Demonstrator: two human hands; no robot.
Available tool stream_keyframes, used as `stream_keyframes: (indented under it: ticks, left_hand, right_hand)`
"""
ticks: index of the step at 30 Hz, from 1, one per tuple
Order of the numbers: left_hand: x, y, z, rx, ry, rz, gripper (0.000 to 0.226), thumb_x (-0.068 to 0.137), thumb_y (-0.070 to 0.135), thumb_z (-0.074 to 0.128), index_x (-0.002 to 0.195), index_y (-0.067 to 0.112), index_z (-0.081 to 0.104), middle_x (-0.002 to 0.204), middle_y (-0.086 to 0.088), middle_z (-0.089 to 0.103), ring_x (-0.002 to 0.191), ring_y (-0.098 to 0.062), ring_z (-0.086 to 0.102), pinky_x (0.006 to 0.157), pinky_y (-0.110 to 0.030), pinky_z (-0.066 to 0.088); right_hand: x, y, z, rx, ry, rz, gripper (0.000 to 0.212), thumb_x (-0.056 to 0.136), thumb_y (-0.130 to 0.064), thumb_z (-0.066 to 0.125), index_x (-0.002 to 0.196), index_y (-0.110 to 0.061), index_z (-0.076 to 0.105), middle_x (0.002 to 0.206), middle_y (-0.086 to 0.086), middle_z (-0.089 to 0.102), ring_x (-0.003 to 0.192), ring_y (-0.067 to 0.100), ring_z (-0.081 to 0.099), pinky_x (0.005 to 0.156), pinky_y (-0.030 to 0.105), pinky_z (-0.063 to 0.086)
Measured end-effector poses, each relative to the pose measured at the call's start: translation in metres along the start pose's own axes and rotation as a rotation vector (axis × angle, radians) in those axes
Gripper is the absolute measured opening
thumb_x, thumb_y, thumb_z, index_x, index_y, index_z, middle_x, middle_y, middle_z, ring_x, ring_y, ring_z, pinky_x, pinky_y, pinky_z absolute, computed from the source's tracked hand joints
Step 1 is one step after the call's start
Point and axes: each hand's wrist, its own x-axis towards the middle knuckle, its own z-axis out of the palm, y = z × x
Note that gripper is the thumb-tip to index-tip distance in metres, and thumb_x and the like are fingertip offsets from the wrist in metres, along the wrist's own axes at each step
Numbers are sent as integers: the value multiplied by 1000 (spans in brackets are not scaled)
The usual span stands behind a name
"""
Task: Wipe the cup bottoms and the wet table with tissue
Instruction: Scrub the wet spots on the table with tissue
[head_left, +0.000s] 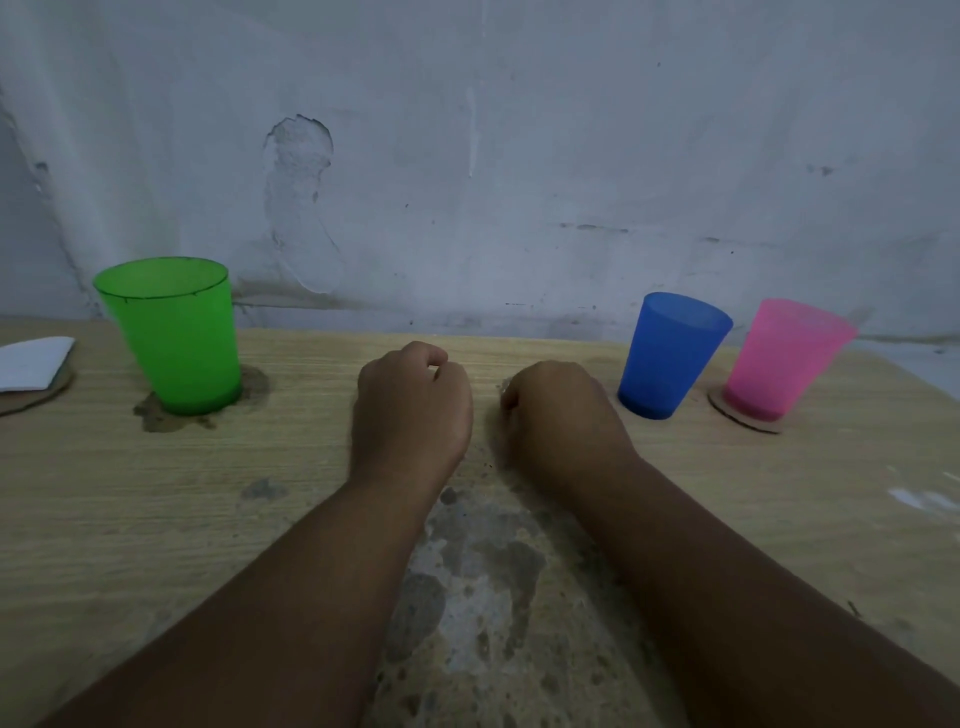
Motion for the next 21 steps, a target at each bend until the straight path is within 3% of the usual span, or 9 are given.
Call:
stream_keyframes:
  ticks: [3,5,7,9,13,15,18,21]
  left_hand:
    - [0,0,-1,-6,-3,-10,47,78,36,41,114,27,70,107,-4,69,90,-24,66,82,-47,58]
    - [0,-1,-1,-5,1,-16,44,80,34,43,113,27,71,108,-2,69,92,-23,66,84,-46,58]
    - [1,-1,0,-8,-2,-17,44,79,34,44,112,27,71,109,-2,69,93,-23,66,85,-46,58]
    - [2,-1,0,-12,-12,-21,46,77,36,42,113,28,71,111,-2,69,93,-23,66,86,-46,58]
    - [3,-2,0,-23,-17,-28,48,76,37,41,113,29,70,111,-4,68,91,-24,67,84,-47,58]
    - [2,-2,0,-27,-17,-31,47,76,36,41,112,29,70,111,-4,68,91,-24,67,84,-46,58]
    - [2,-2,0,-29,-21,-33,46,77,36,42,114,28,69,113,-5,68,92,-24,66,85,-46,58]
    - [2,-2,0,-27,-20,-34,48,78,36,43,117,28,69,116,-3,67,95,-23,65,87,-47,57]
  right_hand:
    - [2,4,0,229,66,17,30,90,-10,58,114,-20,74,116,-2,70,100,14,64,89,21,50]
    - [0,14,0,523,197,62,24,93,-12,59,107,-19,76,110,-7,73,91,3,65,79,11,48]
    - [0,25,1,830,246,168,18,92,-14,63,96,-23,78,95,-7,76,73,2,64,72,18,54]
    - [1,31,1,1066,190,300,20,90,-10,65,86,-26,77,84,-1,76,65,9,63,73,28,59]
    - [7,31,-3,1363,145,441,16,89,4,62,89,-6,74,87,13,72,66,18,62,66,28,56]
    - [7,31,-5,1343,136,433,16,89,5,61,91,-5,72,82,13,70,65,18,60,59,27,53]
    - [8,34,-7,1060,118,386,16,90,1,61,92,-10,73,71,4,66,57,11,56,50,22,46]
    - [13,37,-6,788,153,340,17,88,-2,63,98,-11,74,79,2,67,68,15,61,62,29,52]
